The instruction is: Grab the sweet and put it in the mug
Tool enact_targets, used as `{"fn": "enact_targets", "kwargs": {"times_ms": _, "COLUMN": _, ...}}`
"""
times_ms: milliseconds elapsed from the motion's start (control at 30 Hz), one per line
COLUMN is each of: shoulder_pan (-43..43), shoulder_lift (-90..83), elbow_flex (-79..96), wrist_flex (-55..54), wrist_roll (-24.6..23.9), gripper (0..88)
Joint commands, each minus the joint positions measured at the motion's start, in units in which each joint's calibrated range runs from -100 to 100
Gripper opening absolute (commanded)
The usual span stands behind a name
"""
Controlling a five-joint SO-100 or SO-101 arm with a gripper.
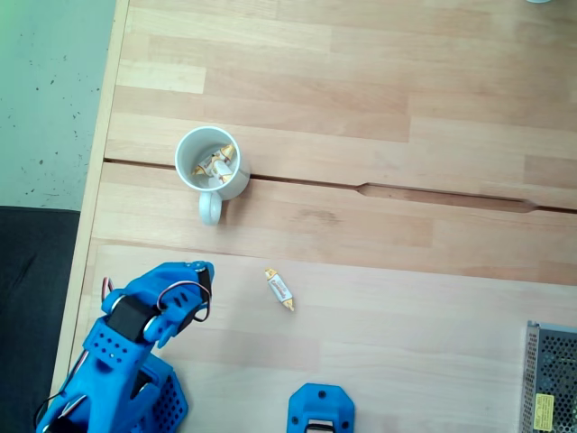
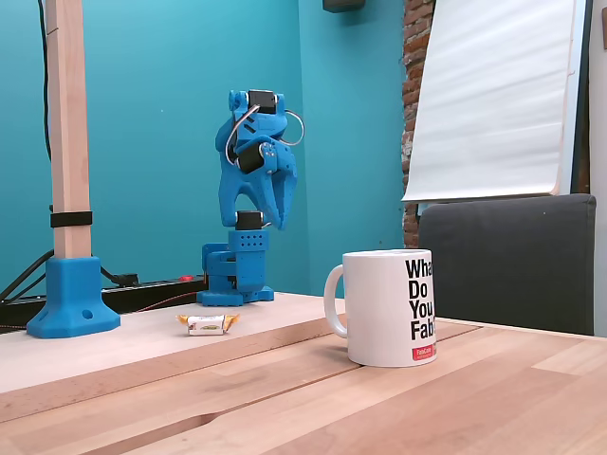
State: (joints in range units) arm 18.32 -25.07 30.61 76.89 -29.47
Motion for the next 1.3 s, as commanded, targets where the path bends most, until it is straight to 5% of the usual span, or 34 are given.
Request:
{"fn": "enact_targets", "kwargs": {"times_ms": 0, "shoulder_pan": 0.6, "shoulder_lift": 0.0, "elbow_flex": -2.8, "wrist_flex": 0.0, "wrist_roll": 0.0, "gripper": 0.0}}
{"fn": "enact_targets", "kwargs": {"times_ms": 167, "shoulder_pan": 1.1, "shoulder_lift": 0.0, "elbow_flex": -2.4, "wrist_flex": 0.0, "wrist_roll": 0.0, "gripper": 0.0}}
{"fn": "enact_targets", "kwargs": {"times_ms": 433, "shoulder_pan": 14.7, "shoulder_lift": 0.0, "elbow_flex": 2.7, "wrist_flex": -0.8, "wrist_roll": 0.4, "gripper": 0.0}}
{"fn": "enact_targets", "kwargs": {"times_ms": 1267, "shoulder_pan": 17.5, "shoulder_lift": 0.1, "elbow_flex": -5.3, "wrist_flex": -0.8, "wrist_roll": 0.6, "gripper": 0.0}}
